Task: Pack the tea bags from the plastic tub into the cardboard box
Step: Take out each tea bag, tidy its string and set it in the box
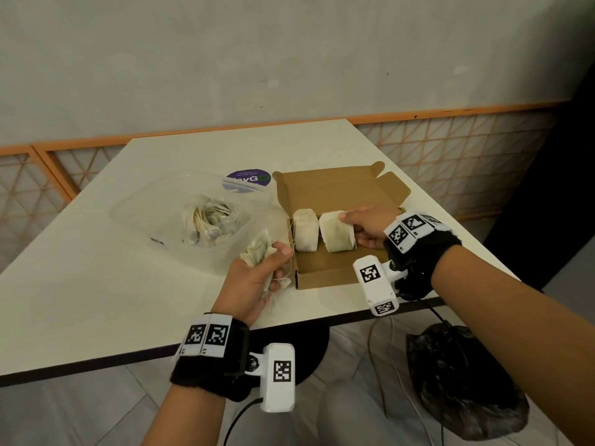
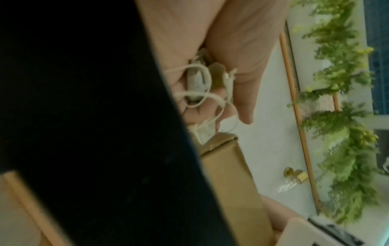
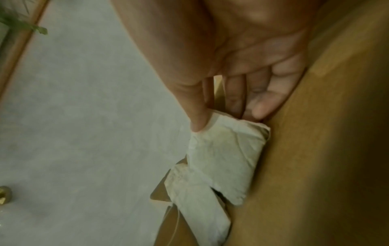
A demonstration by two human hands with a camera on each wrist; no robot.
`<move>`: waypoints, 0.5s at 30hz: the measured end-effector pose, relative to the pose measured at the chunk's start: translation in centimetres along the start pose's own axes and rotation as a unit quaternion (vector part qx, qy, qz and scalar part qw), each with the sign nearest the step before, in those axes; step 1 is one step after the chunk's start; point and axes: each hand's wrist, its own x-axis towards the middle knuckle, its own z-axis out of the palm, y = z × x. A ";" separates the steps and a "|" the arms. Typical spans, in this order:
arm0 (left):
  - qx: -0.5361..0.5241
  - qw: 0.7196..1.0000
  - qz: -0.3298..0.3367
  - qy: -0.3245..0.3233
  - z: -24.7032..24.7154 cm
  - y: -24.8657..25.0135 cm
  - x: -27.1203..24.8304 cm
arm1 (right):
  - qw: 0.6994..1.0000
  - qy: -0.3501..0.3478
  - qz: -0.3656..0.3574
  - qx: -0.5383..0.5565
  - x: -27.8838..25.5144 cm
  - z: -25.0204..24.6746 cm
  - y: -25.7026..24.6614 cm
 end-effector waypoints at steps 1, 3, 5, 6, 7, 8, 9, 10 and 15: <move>0.022 1.000 0.003 0.002 0.2 0.0 0.0 | 1.000 -0.004 0.005 0.023 -0.3 0.0 -0.1; 0.052 0.999 0.003 0.011 0.3 -0.2 0.0 | 1.000 0.009 0.001 0.005 -0.8 -0.5 -0.1; 0.056 0.998 0.001 0.014 0.3 -0.3 0.1 | 0.996 0.059 -0.032 -0.058 -1.1 -1.0 0.3; 0.054 0.998 -0.001 0.013 0.3 -0.3 0.2 | 0.994 0.072 -0.043 -0.074 -1.3 -1.1 0.5; 0.048 0.999 -0.003 0.012 0.2 -0.3 0.3 | 0.994 0.063 -0.045 -0.081 -1.6 -1.1 0.8; 0.043 0.999 -0.005 0.011 0.2 -0.3 0.3 | 0.995 0.039 -0.039 -0.083 -1.9 -1.1 1.0; 0.040 0.999 -0.008 0.011 0.2 -0.3 0.4 | 0.996 0.017 -0.031 -0.084 -2.2 -0.9 1.2; 0.040 0.999 -0.010 0.012 0.2 -0.3 0.5 | 0.996 0.007 -0.028 -0.090 -2.4 -0.7 1.3; 0.036 0.999 -0.019 0.014 0.2 -0.2 0.4 | 0.984 0.039 -0.047 -0.166 -2.4 -0.2 1.2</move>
